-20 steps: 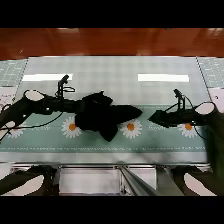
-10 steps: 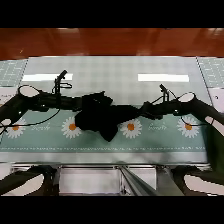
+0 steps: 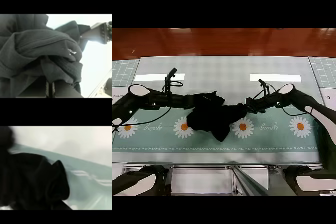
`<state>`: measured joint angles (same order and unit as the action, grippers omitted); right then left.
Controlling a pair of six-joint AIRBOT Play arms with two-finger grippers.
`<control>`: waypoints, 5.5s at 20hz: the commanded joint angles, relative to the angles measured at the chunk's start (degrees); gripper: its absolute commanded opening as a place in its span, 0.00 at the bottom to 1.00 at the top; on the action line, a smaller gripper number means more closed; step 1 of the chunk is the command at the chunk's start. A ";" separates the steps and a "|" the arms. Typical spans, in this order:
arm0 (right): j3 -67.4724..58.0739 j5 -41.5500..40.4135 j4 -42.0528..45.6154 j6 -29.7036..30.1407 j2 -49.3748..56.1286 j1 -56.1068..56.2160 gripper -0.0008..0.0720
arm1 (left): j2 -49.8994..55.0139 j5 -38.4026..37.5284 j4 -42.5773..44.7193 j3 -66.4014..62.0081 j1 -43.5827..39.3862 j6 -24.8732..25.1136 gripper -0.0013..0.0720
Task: Fold the shirts.
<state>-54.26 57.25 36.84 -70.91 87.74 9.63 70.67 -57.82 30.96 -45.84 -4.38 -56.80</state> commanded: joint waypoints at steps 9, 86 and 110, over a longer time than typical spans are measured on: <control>-52.15 12.15 35.04 -13.42 -26.64 -9.53 0.04 | -16.63 -2.64 -0.09 -33.33 14.99 -8.94 0.04; 6.84 7.34 14.60 -4.24 -18.73 -29.40 0.57 | 6.03 10.80 2.21 11.69 26.84 -17.55 0.57; 10.49 1.11 5.20 -4.61 -3.82 -6.67 0.57 | 6.03 4.26 3.10 5.11 26.97 -14.19 0.04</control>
<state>-41.45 59.48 42.96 -75.26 79.79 -0.10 76.69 -53.45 34.06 -40.66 22.61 -70.96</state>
